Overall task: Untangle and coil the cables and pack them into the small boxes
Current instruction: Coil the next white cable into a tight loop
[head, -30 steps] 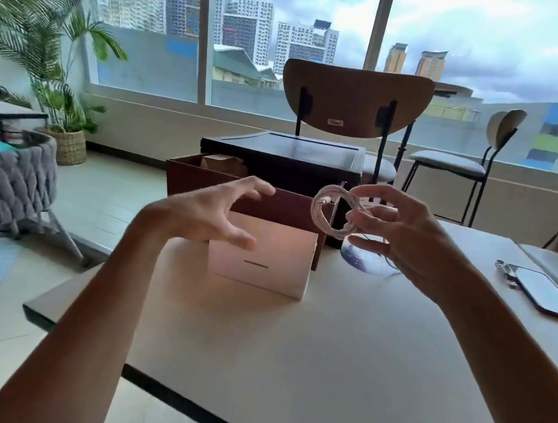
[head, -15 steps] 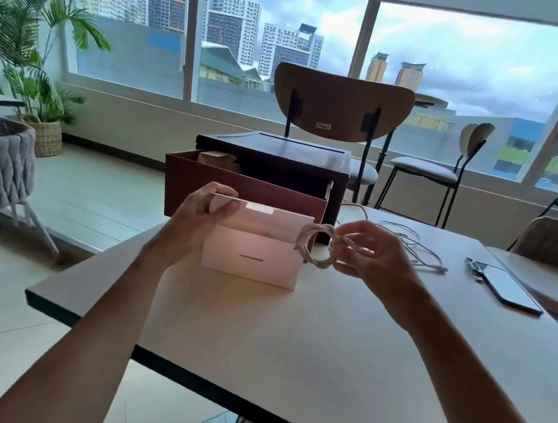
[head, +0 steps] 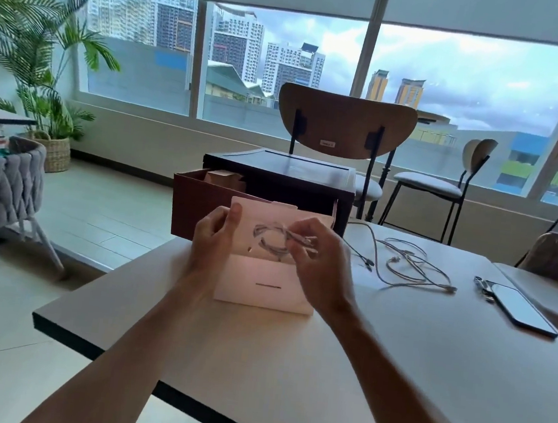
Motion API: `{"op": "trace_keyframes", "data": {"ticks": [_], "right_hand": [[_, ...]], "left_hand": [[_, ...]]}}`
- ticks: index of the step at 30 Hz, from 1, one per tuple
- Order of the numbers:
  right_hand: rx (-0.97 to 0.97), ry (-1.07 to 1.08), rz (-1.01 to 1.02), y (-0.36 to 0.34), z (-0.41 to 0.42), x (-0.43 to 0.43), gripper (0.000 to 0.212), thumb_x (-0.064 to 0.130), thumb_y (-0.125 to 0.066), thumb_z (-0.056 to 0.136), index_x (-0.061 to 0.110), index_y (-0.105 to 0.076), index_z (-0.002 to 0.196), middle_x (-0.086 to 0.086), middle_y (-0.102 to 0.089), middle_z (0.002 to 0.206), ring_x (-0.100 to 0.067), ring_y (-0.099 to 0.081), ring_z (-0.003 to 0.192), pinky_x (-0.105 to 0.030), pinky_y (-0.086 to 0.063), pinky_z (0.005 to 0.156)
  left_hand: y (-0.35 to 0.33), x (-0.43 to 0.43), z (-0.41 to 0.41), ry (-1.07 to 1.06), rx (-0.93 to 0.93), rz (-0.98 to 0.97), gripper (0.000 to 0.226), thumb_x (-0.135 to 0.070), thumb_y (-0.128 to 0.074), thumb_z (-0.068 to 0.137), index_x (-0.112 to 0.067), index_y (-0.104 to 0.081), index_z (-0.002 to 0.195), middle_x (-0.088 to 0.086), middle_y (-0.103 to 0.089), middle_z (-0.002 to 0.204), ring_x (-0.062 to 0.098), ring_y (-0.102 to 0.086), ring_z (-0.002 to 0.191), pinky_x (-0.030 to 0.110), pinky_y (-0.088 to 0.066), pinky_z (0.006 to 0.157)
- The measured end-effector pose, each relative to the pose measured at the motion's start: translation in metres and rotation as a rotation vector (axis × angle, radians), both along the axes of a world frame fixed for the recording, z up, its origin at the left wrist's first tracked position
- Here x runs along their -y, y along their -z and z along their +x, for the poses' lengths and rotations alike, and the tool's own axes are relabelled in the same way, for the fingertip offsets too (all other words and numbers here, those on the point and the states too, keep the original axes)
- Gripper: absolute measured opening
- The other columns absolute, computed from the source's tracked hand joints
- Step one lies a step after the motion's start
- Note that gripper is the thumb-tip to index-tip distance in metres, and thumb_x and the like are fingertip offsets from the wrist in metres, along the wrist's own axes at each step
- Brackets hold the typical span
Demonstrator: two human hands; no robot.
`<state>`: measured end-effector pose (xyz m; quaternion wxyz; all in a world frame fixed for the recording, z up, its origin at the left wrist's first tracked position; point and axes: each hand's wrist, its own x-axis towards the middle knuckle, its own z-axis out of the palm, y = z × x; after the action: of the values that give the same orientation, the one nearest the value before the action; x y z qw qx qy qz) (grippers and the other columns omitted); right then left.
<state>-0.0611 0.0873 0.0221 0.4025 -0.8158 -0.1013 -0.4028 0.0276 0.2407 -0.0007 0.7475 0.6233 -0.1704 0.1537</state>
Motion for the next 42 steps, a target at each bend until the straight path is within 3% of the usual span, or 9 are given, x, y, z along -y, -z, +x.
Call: {"op": "trace_keyframes", "data": {"ticks": [8, 14, 17, 22, 26, 30, 35, 38, 42], "right_hand": [[0.000, 0.057, -0.141, 0.020, 0.020, -0.017, 0.013, 0.017, -0.069, 0.089, 0.022, -0.057, 0.088, 0.007, -0.070, 0.079, -0.011, -0.065, 0.069, -0.037, -0.055, 0.058], [-0.085, 0.066, -0.426, 0.027, 0.013, -0.014, 0.016, 0.030, -0.057, 0.095, 0.026, -0.072, 0.096, 0.011, -0.072, 0.095, -0.013, -0.062, 0.095, -0.037, -0.038, 0.090], [0.029, 0.051, -0.321, 0.033, 0.007, -0.005, 0.011, 0.022, -0.063, 0.093, 0.025, -0.071, 0.099, 0.013, -0.068, 0.110, -0.010, -0.058, 0.106, -0.040, -0.040, 0.092], [0.259, 0.305, 0.029, 0.024, -0.008, 0.021, 0.014, 0.005, -0.065, 0.085, 0.018, -0.060, 0.087, 0.006, -0.059, 0.087, -0.013, -0.055, 0.083, -0.021, -0.044, 0.077], [-0.055, 0.133, 0.387, 0.032, -0.018, 0.043, 0.023, 0.006, -0.064, 0.089, 0.018, -0.055, 0.106, 0.001, -0.060, 0.108, -0.012, -0.063, 0.096, -0.015, -0.046, 0.072], [-0.290, -0.141, 0.357, 0.043, -0.020, 0.045, 0.032, 0.009, -0.064, 0.093, 0.012, -0.049, 0.122, 0.008, -0.053, 0.119, 0.000, -0.055, 0.105, -0.005, -0.047, 0.071], [-0.297, -0.179, 0.384, 0.049, -0.019, 0.050, 0.040, 0.013, -0.065, 0.094, 0.018, -0.047, 0.129, 0.018, -0.054, 0.121, -0.003, -0.057, 0.107, -0.018, -0.053, 0.082], [-0.286, -0.207, 0.448, 0.051, -0.016, 0.055, 0.041, 0.011, -0.067, 0.092, 0.018, -0.050, 0.130, 0.004, -0.061, 0.126, -0.020, -0.064, 0.111, -0.039, -0.057, 0.091], [-0.299, -0.224, 0.546, 0.053, -0.013, 0.061, 0.035, 0.018, -0.069, 0.090, 0.021, -0.056, 0.122, -0.003, -0.067, 0.122, -0.023, -0.067, 0.106, -0.049, -0.057, 0.091]], "left_hand": [[-0.002, 0.001, -0.003, 0.126, -0.095, -0.135, 0.027, -0.040, -0.051, 0.100, -0.018, -0.062, 0.089, 0.014, -0.064, 0.095, 0.032, -0.061, 0.083, 0.037, -0.055, 0.065], [0.000, 0.001, -0.001, 0.149, -0.110, -0.165, 0.028, -0.043, -0.053, 0.097, -0.019, -0.067, 0.090, 0.017, -0.062, 0.097, 0.035, -0.061, 0.087, 0.047, -0.051, 0.076], [0.002, 0.002, 0.000, 0.137, -0.111, -0.160, 0.030, -0.052, -0.057, 0.092, -0.026, -0.069, 0.083, 0.015, -0.062, 0.094, 0.034, -0.059, 0.084, 0.049, -0.049, 0.073], [0.009, 0.001, 0.003, 0.084, -0.104, -0.132, 0.034, -0.059, -0.060, 0.089, -0.027, -0.064, 0.076, 0.011, -0.054, 0.085, 0.027, -0.048, 0.082, 0.044, -0.040, 0.073], [0.011, 0.001, 0.001, 0.029, -0.157, -0.109, 0.044, -0.074, -0.064, 0.073, -0.031, -0.059, 0.073, 0.006, -0.058, 0.087, 0.025, -0.053, 0.082, 0.047, -0.045, 0.073], [0.016, -0.005, 0.002, 0.041, -0.214, -0.122, 0.047, -0.070, -0.071, 0.071, -0.027, -0.054, 0.065, 0.004, -0.053, 0.075, 0.023, -0.047, 0.070, 0.042, -0.041, 0.065], [0.017, -0.001, -0.001, 0.193, -0.253, -0.201, 0.031, -0.037, -0.063, 0.095, -0.018, -0.062, 0.071, 0.004, -0.062, 0.072, 0.015, -0.057, 0.057, 0.028, -0.047, 0.050], [0.017, 0.001, -0.001, 0.225, -0.239, -0.220, 0.026, -0.033, -0.058, 0.098, -0.011, -0.067, 0.086, 0.007, -0.067, 0.078, 0.016, -0.061, 0.061, 0.027, -0.048, 0.052], [0.023, -0.001, 0.004, 0.222, -0.235, -0.177, 0.025, -0.029, -0.050, 0.100, -0.010, -0.064, 0.098, 0.000, -0.063, 0.069, 0.010, -0.052, 0.054, 0.021, -0.040, 0.046]]}}
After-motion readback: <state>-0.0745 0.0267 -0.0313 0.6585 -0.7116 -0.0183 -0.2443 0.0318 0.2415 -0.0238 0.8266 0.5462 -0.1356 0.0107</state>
